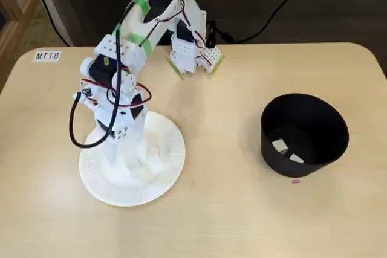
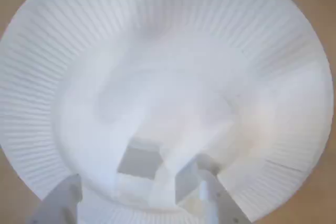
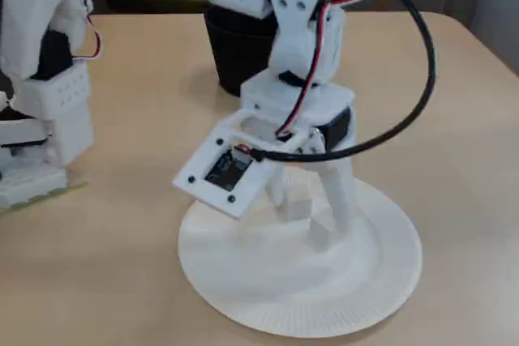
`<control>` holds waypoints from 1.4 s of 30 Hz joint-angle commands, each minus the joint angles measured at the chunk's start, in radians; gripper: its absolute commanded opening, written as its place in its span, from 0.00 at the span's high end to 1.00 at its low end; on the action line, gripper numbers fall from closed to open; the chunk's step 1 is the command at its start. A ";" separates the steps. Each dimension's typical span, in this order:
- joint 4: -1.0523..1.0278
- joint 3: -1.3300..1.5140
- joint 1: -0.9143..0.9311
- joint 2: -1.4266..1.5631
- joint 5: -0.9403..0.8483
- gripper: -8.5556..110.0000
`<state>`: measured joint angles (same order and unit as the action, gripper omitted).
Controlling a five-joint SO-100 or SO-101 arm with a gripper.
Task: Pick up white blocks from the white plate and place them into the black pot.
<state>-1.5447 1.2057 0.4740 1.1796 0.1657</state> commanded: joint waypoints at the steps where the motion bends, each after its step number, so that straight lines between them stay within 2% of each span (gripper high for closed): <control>1: -0.009 -0.048 -0.006 0.000 -0.009 0.66; 14: 0.150 -0.051 -0.064 -0.043 0.051 0.71; 17: 0.198 -0.051 -0.075 -0.067 0.072 0.78; 19: 0.222 -0.051 -0.075 -0.087 0.097 0.92; 20: 0.232 -0.052 -0.071 -0.095 0.100 0.95; 26: 0.295 -0.080 -0.037 -0.051 0.061 0.95; 30: 0.302 -0.172 -0.018 0.106 -0.005 0.95; 36: 0.357 -0.239 -0.232 0.403 -0.032 0.95; 42: 0.408 -0.118 -0.715 0.649 0.011 0.95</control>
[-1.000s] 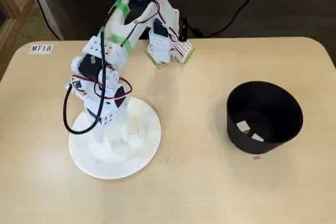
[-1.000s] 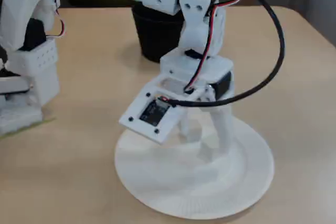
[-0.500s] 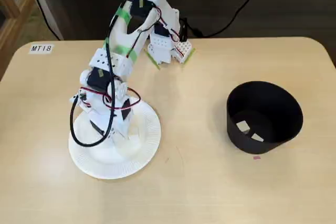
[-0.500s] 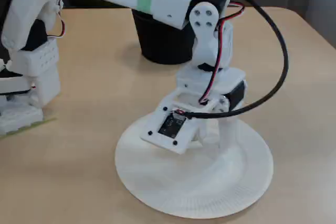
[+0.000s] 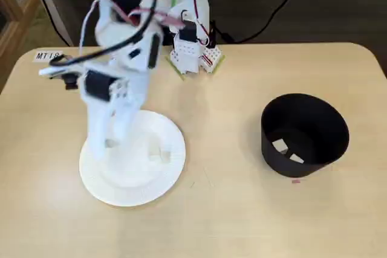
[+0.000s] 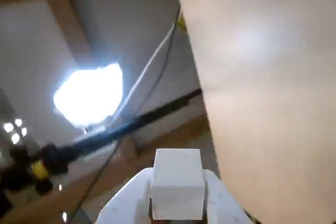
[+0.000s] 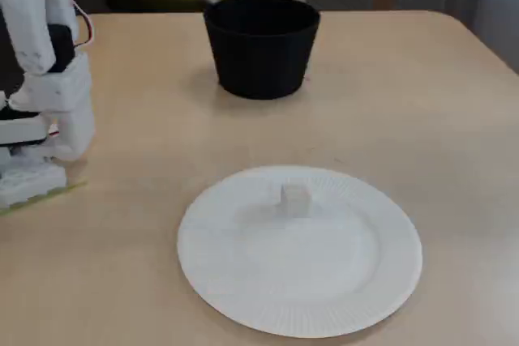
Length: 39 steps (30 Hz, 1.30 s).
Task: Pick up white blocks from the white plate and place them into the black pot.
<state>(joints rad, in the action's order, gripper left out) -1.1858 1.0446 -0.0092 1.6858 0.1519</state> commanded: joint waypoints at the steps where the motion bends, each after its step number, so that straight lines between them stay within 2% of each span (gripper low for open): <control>1: 0.097 0.120 -0.305 0.202 0.044 0.95; 5: 0.403 0.658 -0.491 0.525 0.115 0.95; 8: 0.522 0.983 -0.568 0.693 0.092 0.95; 11: 0.583 1.203 -0.630 0.784 0.058 0.95; 15: 0.618 1.348 -0.699 0.818 0.029 0.95; 25: 0.716 1.367 -0.695 0.735 0.000 0.95; 29: 0.772 1.301 -0.669 0.620 0.000 0.95; 33: 0.741 1.167 -0.652 0.480 -0.046 0.94; 35: 0.669 1.094 -0.646 0.439 -0.089 0.80; 38: 0.500 0.973 -0.629 0.393 -0.170 0.65; 39: 0.454 0.948 -0.620 0.382 -0.176 0.62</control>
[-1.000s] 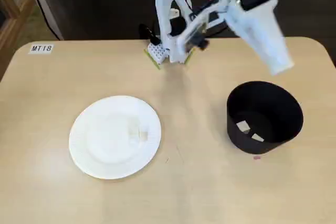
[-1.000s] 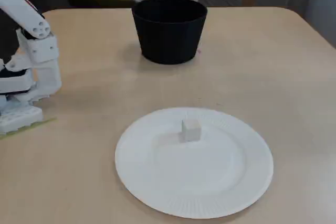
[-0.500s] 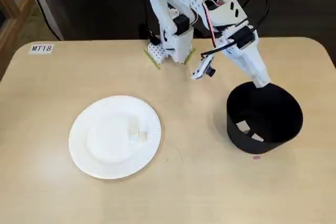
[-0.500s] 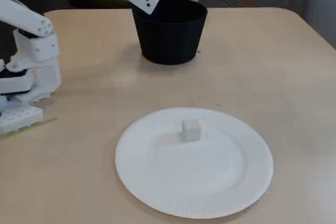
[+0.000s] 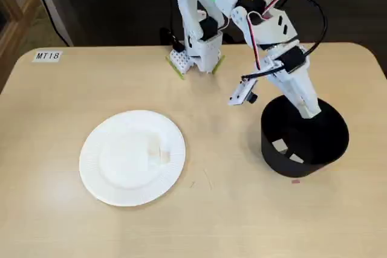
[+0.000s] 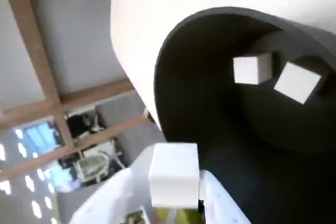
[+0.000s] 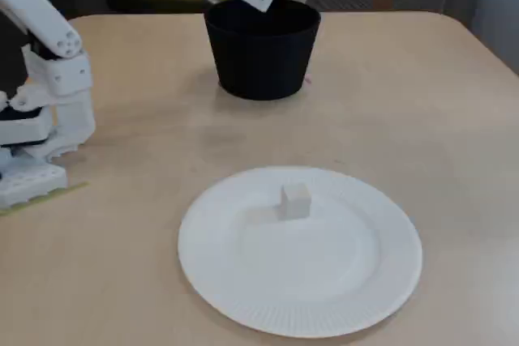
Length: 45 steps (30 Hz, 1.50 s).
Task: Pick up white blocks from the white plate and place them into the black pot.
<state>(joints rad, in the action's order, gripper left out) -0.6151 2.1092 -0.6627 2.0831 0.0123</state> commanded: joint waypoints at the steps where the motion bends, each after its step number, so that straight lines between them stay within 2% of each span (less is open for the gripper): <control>1: -0.143 -0.129 0.046 -0.020 -0.038 0.61; 2: -0.158 -0.133 0.057 -0.020 -0.037 0.60; 4: -0.198 -0.152 0.087 -0.020 -0.029 0.66; 5: -0.236 -0.175 0.114 -0.020 -0.029 0.74; 6: -0.279 -0.199 0.144 -0.015 -0.035 0.88; 7: -0.327 -0.224 0.183 -0.006 -0.052 0.95; 13: -0.601 -0.247 0.563 0.084 -0.164 0.95; 19: -0.623 -0.192 0.839 -0.058 -0.354 0.95; 31: -0.597 -0.207 1.011 -0.256 -0.502 0.95; 39: -0.532 -0.250 1.029 -0.331 -0.566 0.95; 42: -0.538 -0.288 1.022 -0.368 -0.598 0.79; 45: -0.529 -0.296 1.019 -0.376 -0.611 0.72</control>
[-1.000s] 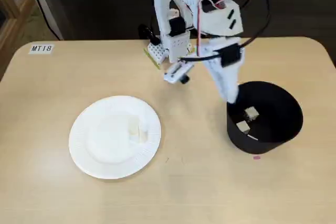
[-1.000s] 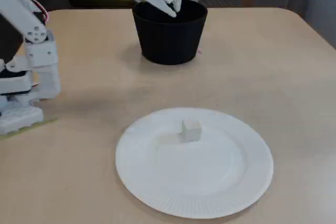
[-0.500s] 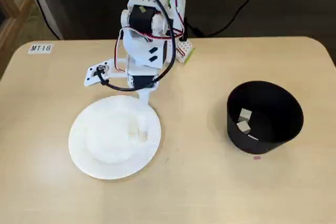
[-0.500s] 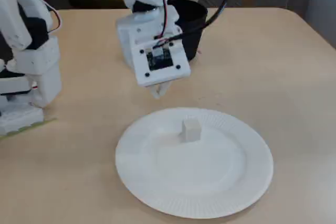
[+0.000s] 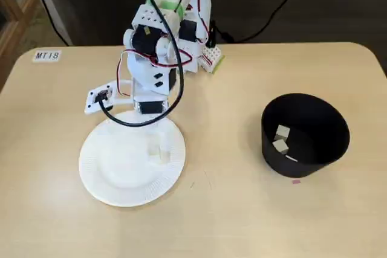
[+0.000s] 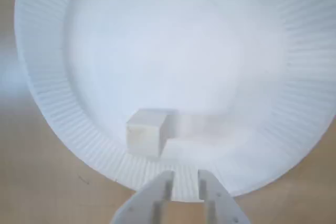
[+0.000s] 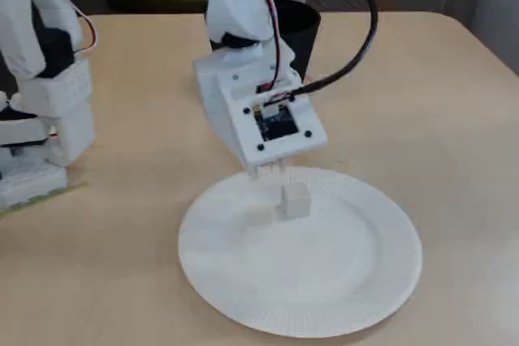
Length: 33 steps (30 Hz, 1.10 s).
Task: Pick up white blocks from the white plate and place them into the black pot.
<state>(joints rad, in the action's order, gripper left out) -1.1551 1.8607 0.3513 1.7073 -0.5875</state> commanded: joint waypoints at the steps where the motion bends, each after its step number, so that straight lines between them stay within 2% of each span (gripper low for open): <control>1: 0.014 -0.049 0.005 -0.005 -0.011 0.70; 21: 0.020 -0.150 -0.029 -0.235 0.012 0.69; 23: 0.031 -0.158 -0.021 -0.261 0.011 0.73; 27: 0.040 -0.213 -0.015 -0.333 0.035 0.95; 33: 0.032 -0.233 -0.026 -0.293 0.008 0.95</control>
<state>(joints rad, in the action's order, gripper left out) -1.1244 1.6674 0.3298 1.3606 -0.5706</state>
